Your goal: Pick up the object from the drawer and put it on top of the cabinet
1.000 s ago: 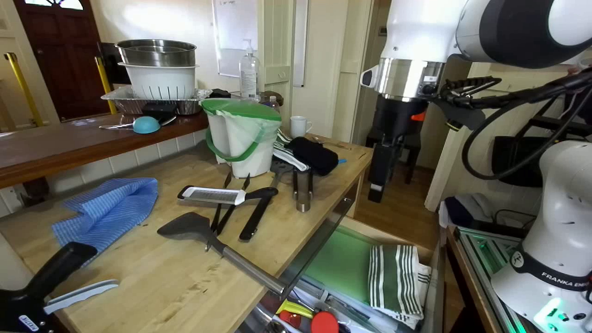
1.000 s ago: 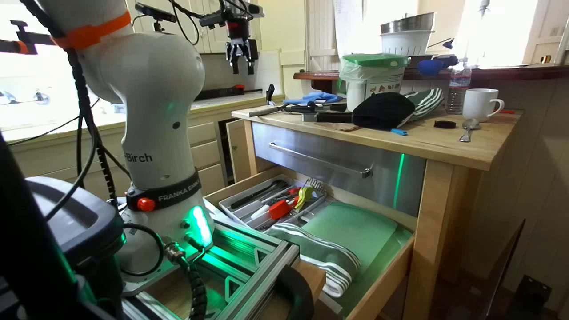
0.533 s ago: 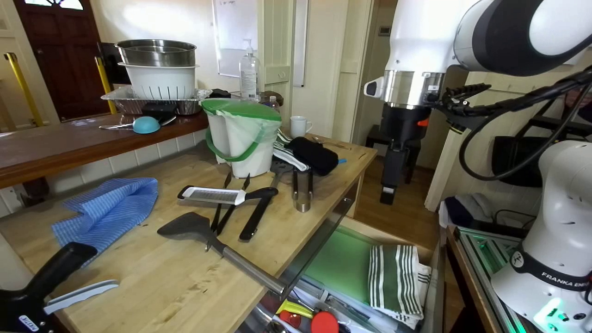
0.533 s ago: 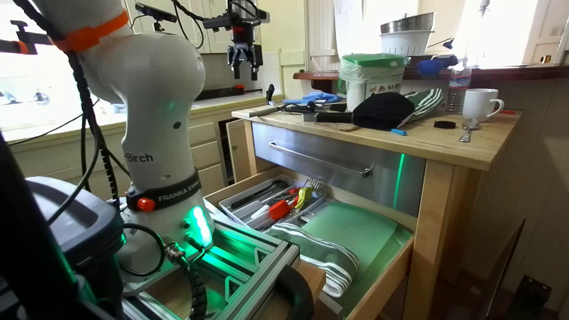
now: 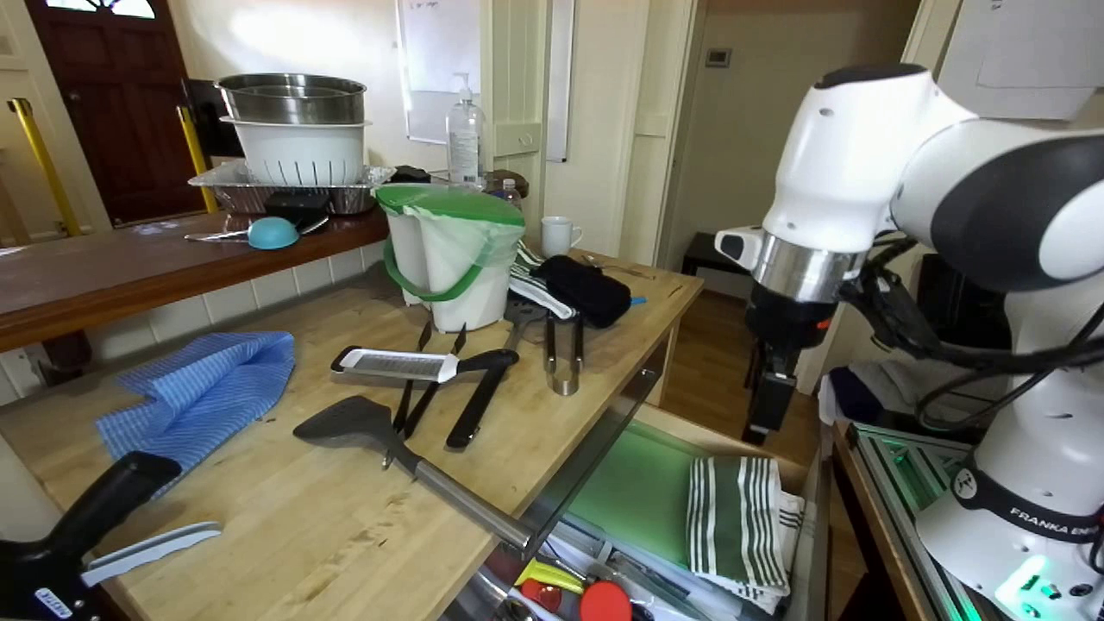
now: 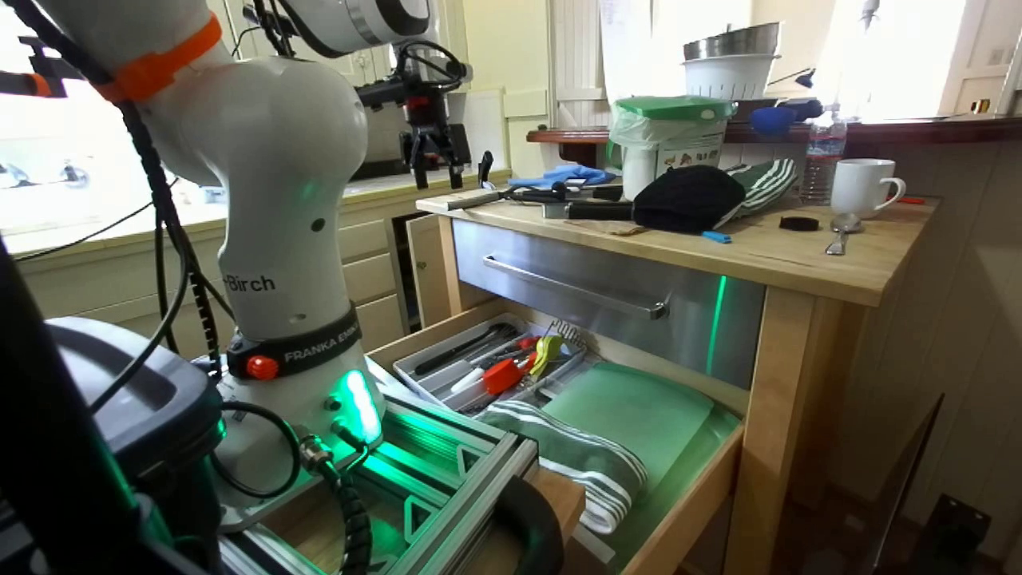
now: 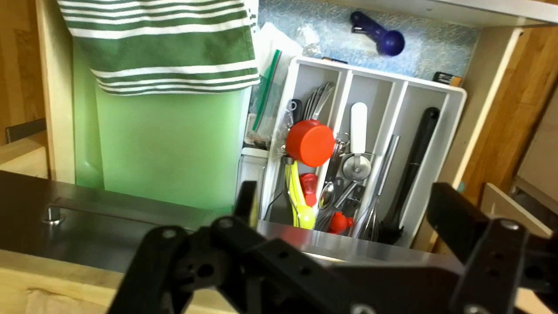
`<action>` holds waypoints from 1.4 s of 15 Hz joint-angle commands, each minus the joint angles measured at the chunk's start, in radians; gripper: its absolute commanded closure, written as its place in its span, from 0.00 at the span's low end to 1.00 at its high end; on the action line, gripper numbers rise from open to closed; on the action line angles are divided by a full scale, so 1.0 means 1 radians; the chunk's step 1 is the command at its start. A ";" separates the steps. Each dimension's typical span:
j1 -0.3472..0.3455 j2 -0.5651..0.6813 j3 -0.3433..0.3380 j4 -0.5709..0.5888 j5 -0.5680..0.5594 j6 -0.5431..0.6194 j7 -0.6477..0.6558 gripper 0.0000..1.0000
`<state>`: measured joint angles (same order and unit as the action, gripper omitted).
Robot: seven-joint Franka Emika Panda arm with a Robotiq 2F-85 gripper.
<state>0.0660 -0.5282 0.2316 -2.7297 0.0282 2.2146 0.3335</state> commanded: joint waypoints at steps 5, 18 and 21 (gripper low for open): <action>-0.026 0.056 0.111 -0.059 -0.142 0.161 0.203 0.00; -0.157 0.412 0.105 -0.049 -0.352 0.344 0.477 0.00; -0.139 0.530 0.064 -0.048 -0.540 0.412 0.607 0.00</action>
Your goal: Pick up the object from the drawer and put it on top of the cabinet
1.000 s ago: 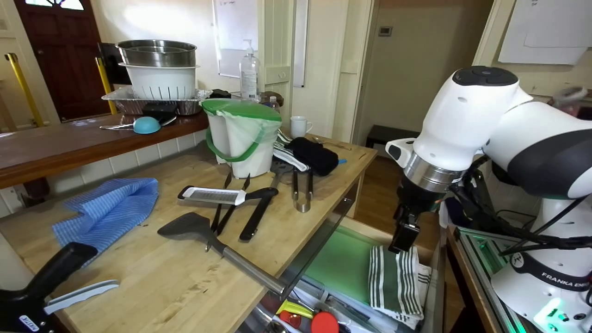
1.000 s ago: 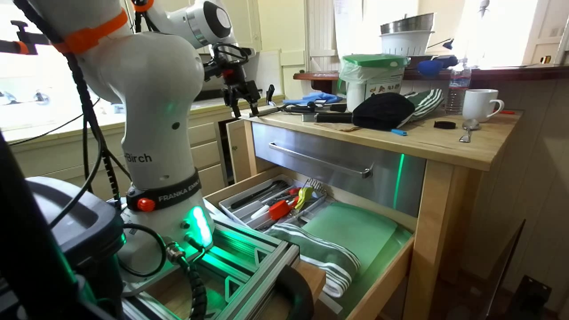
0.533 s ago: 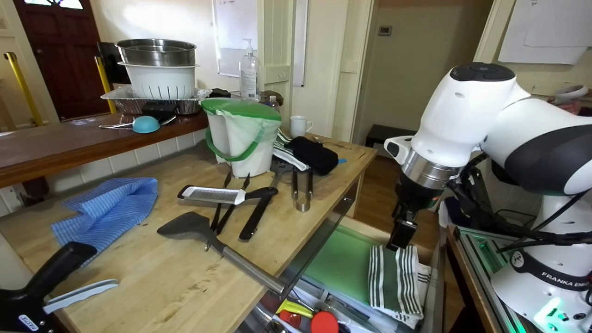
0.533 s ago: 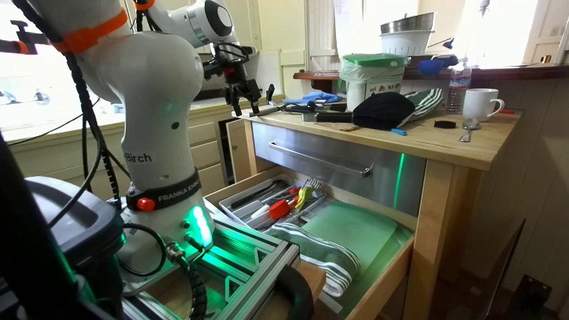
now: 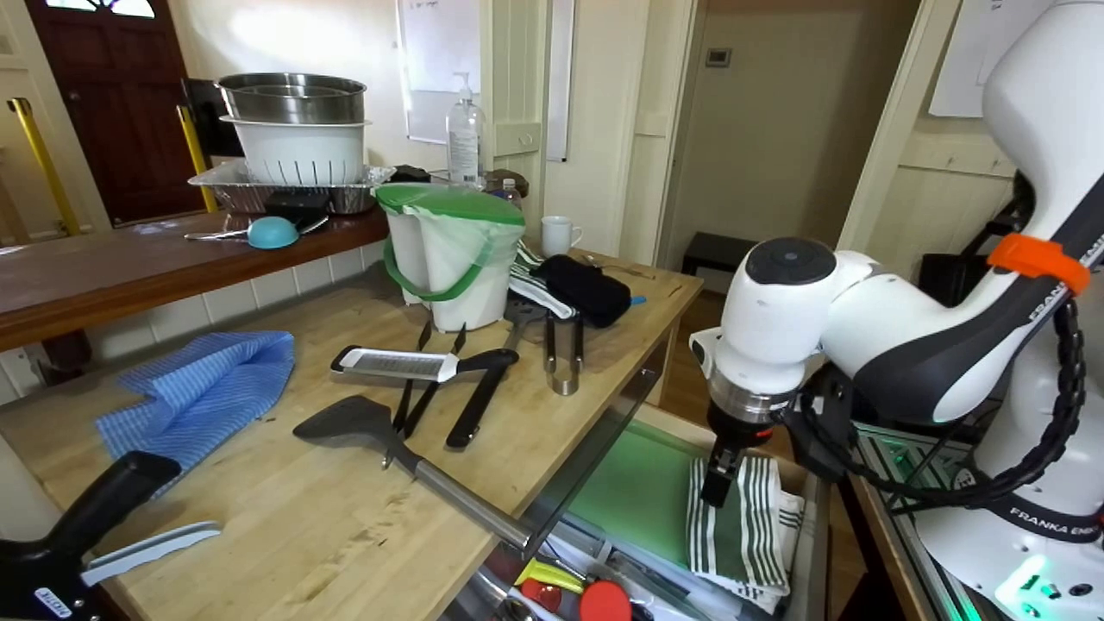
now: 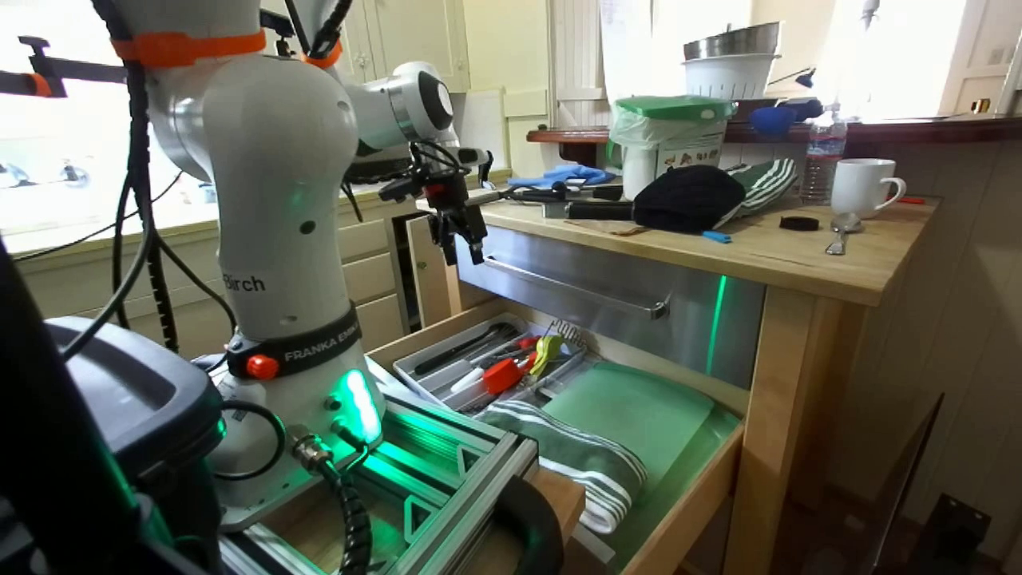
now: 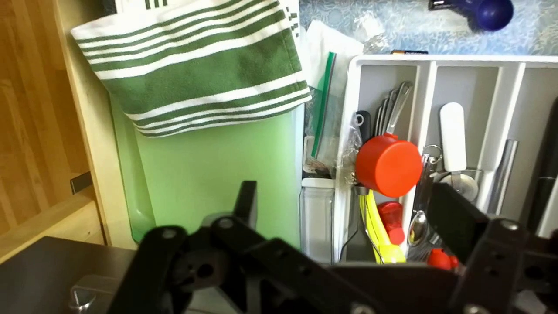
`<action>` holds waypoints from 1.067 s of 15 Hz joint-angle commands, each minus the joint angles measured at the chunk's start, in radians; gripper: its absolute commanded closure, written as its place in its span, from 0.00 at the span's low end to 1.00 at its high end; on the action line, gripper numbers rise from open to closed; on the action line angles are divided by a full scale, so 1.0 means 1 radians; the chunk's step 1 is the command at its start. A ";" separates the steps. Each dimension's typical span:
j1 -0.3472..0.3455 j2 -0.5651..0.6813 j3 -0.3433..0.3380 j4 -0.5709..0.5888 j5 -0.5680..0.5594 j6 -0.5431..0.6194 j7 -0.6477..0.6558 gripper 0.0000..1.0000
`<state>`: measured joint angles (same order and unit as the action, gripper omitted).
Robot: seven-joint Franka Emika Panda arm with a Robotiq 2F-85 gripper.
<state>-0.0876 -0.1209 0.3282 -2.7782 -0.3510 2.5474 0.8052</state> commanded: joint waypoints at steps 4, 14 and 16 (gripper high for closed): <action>0.006 0.152 -0.020 0.003 -0.288 0.056 0.216 0.00; -0.075 0.400 -0.062 0.038 -0.243 0.272 0.025 0.00; -0.122 0.494 -0.061 0.060 -0.216 0.317 -0.056 0.00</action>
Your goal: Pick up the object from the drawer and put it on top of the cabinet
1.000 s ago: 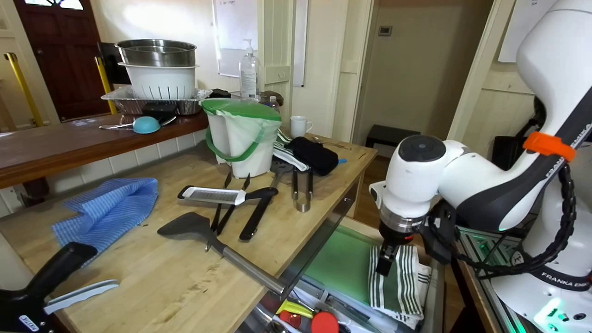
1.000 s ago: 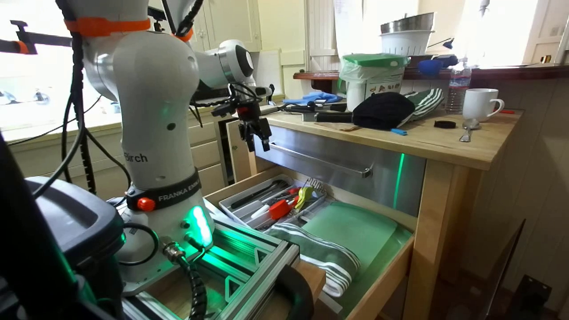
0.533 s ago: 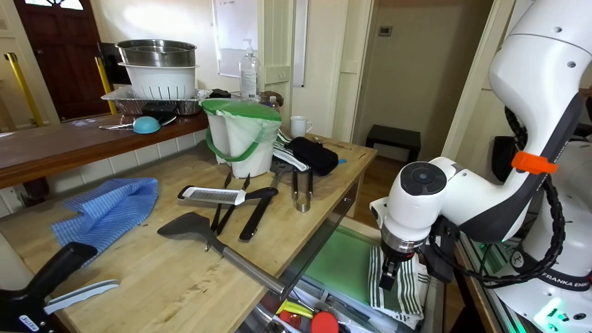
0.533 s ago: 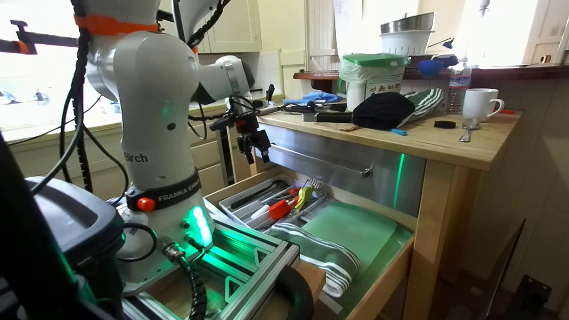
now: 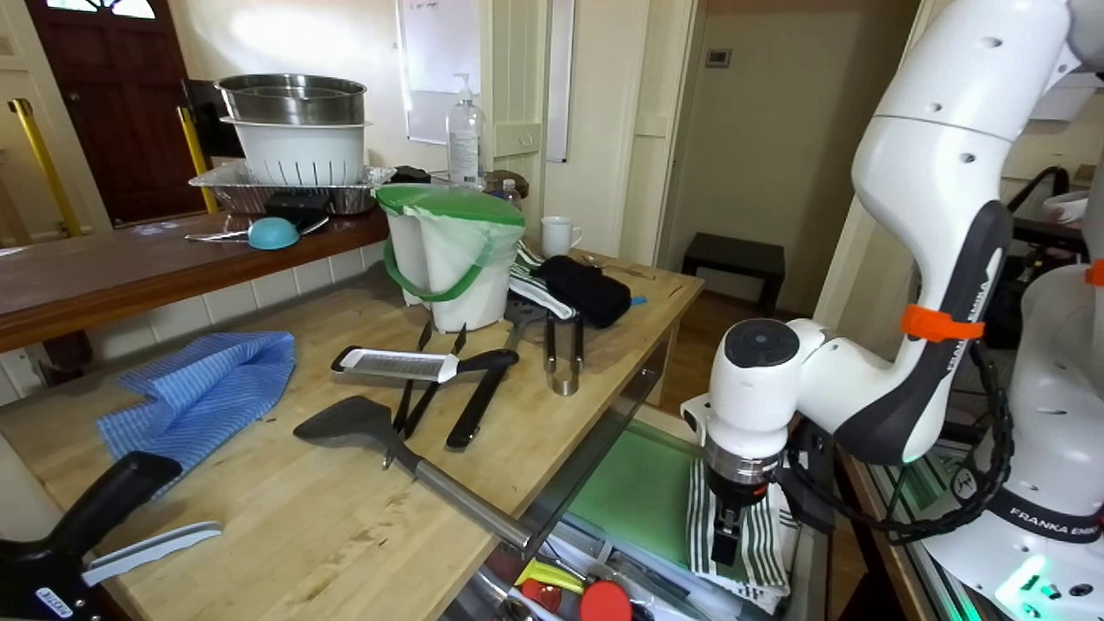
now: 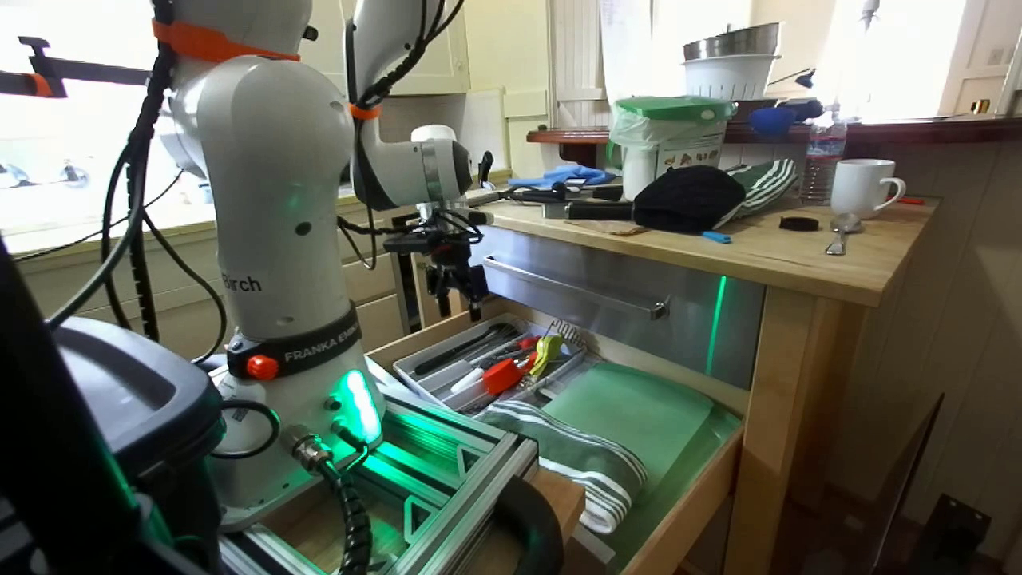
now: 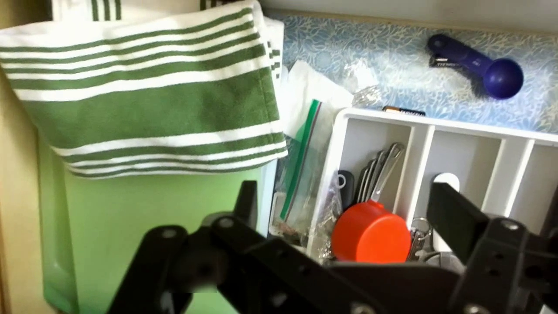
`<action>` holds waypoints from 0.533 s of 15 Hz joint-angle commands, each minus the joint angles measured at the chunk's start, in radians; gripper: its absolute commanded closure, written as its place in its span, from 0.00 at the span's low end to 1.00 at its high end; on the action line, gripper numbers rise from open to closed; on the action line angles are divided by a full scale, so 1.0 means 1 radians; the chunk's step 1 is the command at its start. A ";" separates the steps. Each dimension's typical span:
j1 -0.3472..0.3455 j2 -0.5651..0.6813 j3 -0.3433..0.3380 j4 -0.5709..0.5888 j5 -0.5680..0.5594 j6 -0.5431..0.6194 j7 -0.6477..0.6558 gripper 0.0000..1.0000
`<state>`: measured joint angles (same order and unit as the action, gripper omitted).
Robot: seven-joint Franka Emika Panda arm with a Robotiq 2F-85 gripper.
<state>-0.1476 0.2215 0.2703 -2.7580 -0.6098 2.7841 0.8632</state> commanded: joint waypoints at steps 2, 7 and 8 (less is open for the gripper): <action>-0.094 0.211 0.006 0.059 0.049 0.102 -0.165 0.00; -0.083 0.185 -0.006 0.044 0.032 0.075 -0.133 0.00; -0.082 0.183 -0.005 0.044 0.032 0.075 -0.133 0.00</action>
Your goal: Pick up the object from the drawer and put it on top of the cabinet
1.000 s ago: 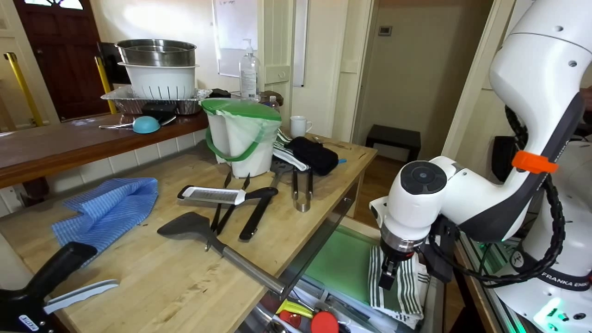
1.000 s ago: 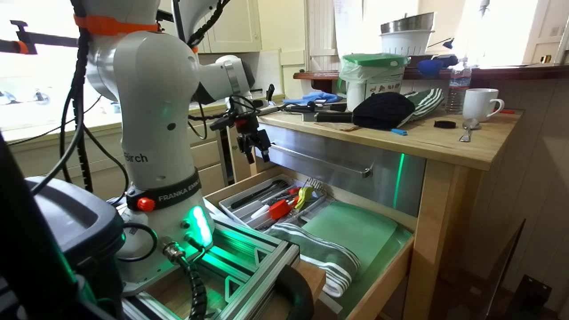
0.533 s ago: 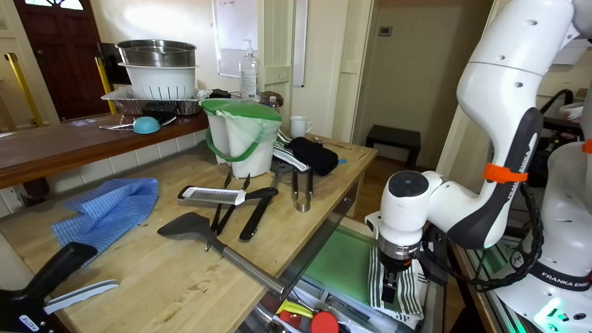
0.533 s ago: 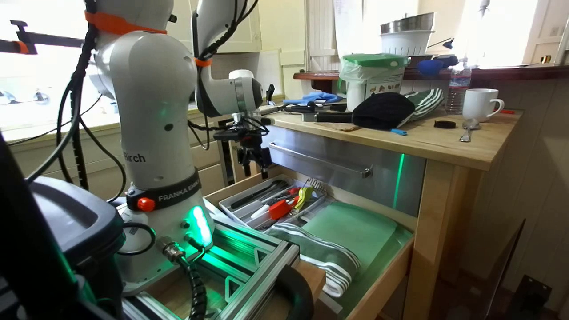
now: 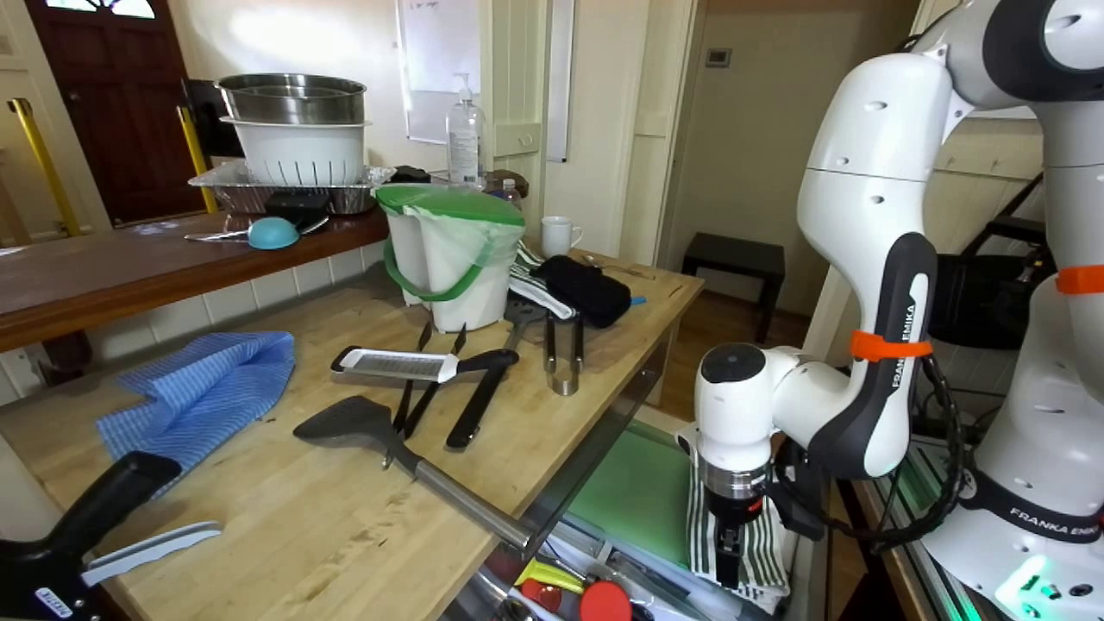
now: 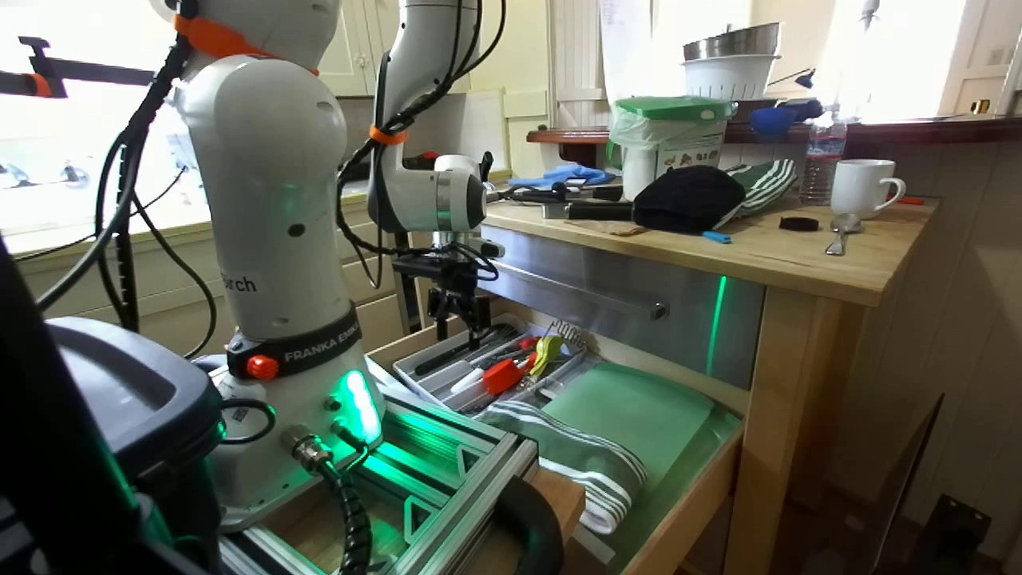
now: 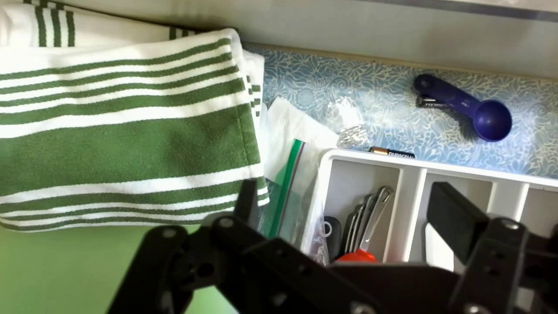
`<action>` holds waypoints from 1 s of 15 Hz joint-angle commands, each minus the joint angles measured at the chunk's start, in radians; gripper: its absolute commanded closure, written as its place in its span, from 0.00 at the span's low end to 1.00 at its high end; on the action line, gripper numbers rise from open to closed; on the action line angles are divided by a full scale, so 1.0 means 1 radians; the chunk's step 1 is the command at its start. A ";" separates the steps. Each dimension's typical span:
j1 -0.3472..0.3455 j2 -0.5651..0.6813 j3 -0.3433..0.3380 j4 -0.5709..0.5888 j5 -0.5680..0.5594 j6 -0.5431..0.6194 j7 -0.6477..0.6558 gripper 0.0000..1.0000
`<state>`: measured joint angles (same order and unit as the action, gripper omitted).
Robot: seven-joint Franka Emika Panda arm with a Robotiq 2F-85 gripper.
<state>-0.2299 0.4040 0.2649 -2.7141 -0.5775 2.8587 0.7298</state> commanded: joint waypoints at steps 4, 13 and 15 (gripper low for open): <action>0.048 0.015 -0.045 -0.001 -0.052 0.067 0.054 0.00; 0.544 0.038 -0.468 0.039 -0.312 0.326 0.351 0.00; 0.659 0.079 -0.565 0.053 -0.312 0.379 0.397 0.00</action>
<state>0.2736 0.4170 -0.1692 -2.6937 -0.8508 3.1615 1.0320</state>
